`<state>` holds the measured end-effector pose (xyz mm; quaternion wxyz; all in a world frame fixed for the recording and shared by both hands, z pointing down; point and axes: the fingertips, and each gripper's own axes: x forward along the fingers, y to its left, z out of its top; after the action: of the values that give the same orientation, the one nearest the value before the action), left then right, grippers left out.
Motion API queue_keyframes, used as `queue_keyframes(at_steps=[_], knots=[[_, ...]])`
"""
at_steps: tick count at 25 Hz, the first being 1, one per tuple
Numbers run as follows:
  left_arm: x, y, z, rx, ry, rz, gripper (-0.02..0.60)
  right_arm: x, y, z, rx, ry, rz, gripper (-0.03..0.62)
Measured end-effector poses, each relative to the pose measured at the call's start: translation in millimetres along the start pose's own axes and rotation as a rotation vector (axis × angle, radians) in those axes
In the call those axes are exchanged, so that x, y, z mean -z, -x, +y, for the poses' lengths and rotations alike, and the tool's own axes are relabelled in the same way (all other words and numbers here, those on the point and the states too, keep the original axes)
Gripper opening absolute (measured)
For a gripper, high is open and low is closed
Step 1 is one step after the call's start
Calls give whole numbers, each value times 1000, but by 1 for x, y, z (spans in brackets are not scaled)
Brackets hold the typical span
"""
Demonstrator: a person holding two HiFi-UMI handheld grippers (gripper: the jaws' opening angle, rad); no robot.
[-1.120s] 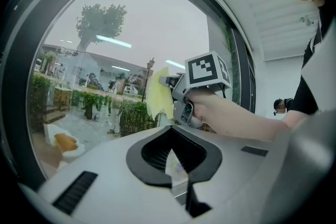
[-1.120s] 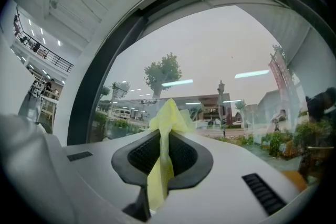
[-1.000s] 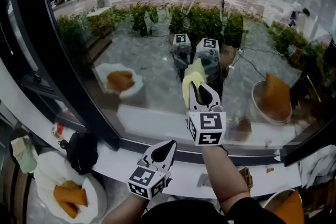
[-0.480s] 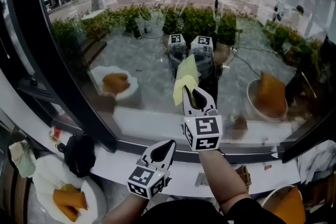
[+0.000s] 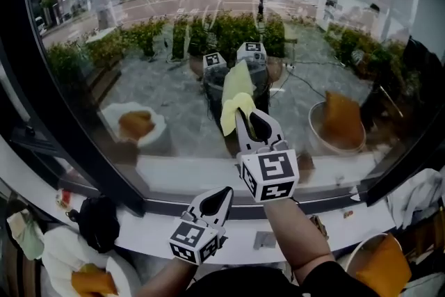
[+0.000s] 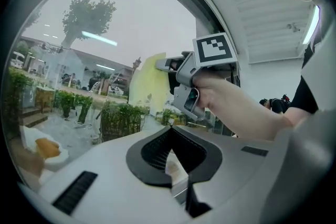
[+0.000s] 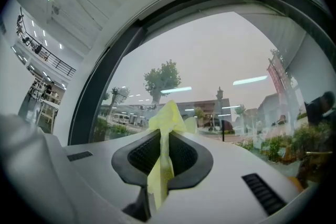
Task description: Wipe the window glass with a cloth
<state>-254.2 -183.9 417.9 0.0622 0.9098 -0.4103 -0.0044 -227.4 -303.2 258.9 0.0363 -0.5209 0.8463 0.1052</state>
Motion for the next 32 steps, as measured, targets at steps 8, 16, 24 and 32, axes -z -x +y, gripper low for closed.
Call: queue_keyframes(at_steps=[8, 16, 24, 32], knots=[[-13, -18, -14, 70, -17, -22, 8, -26, -2, -23, 46, 15, -14, 52], [-8, -36, -35, 121, -47, -10, 8, -26, -2, -51, 93, 29, 12, 52], [-8, -47, -39, 154, -28, -5, 8, -22, -10, -68, 119, 45, 39, 52], [-9, -67, -61, 156, -36, 5, 8, -20, 2, -88, 99, 64, 43, 52]])
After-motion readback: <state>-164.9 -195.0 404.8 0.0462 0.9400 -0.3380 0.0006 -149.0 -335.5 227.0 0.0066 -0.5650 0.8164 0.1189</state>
